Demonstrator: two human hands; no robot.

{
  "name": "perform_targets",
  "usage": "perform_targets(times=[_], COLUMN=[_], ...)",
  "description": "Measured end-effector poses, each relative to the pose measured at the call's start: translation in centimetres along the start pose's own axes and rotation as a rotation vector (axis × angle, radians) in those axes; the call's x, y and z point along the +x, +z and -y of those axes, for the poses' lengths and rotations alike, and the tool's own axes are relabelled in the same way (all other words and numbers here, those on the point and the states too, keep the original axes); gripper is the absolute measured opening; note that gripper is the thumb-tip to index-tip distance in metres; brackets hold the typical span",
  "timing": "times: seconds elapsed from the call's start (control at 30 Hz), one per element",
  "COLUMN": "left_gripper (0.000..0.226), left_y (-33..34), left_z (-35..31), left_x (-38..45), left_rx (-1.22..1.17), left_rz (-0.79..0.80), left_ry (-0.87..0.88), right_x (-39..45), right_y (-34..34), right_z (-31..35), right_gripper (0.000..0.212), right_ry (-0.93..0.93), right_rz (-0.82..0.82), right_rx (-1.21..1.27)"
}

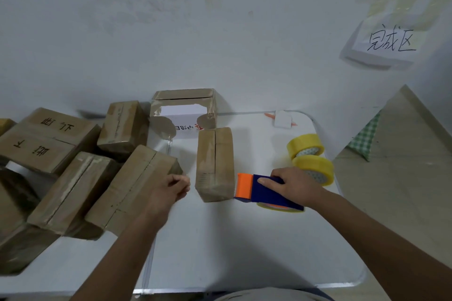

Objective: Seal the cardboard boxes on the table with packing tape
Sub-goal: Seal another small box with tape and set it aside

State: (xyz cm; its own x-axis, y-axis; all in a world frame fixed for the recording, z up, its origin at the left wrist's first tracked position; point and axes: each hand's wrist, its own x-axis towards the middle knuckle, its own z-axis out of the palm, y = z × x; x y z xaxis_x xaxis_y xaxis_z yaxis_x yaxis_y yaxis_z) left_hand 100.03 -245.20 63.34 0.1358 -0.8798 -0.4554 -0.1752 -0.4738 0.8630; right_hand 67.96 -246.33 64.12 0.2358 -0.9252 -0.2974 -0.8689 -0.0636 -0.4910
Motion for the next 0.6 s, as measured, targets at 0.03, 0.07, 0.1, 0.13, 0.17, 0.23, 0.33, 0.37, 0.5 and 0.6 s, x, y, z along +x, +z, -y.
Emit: perform_targets(times=[0.03,0.07,0.1,0.13,0.17,0.23,0.33,0.37,0.5,0.6], left_gripper=[0.019,0.02,0.022,0.023,0.023,0.021,0.019,0.018,0.023,0.025], left_y=[0.2,0.5,0.7,0.9,1.0,1.1,0.9,0.7,-0.2,0.1], left_z=[0.5,0.8,0.9,0.9,1.0,0.8,0.2,0.0,-0.2,0.1], left_x=[0.2,0.4,0.5,0.6,0.8,1.2,1.6,1.7,1.4,1.5], left_rx=[-0.026,-0.064,-0.1,-0.127,-0.147,-0.152,-0.141,-0.136,-0.065,-0.035], left_rz=[-0.011,-0.018,-0.021,-0.024,-0.03,-0.054,-0.091,-0.09,-0.083,-0.093], left_ry=[-0.014,-0.025,-0.036,-0.041,-0.038,-0.019,0.006,0.02,0.094,0.086], right_x=[0.2,0.4,0.6,0.7,0.8,1.0,1.0,1.0,1.0,1.2], right_y=[0.1,0.1,0.1,-0.1,-0.3,-0.6,-0.4,-0.3,-0.6,-0.8], right_z=[0.0,0.0,-0.1,-0.1,0.0,0.3,0.8,0.9,1.2,1.2], right_gripper=[0.048,0.049,0.049,0.05,0.051,0.048,0.046,0.047,0.054,0.055], right_ry=[0.003,0.01,0.02,0.029,0.034,0.039,0.034,0.024,-0.015,-0.041], right_rz=[-0.003,-0.009,-0.019,-0.029,-0.034,-0.022,0.012,0.017,0.028,0.036], right_rx=[-0.015,-0.032,-0.047,-0.056,-0.064,-0.086,-0.095,-0.094,-0.092,-0.109])
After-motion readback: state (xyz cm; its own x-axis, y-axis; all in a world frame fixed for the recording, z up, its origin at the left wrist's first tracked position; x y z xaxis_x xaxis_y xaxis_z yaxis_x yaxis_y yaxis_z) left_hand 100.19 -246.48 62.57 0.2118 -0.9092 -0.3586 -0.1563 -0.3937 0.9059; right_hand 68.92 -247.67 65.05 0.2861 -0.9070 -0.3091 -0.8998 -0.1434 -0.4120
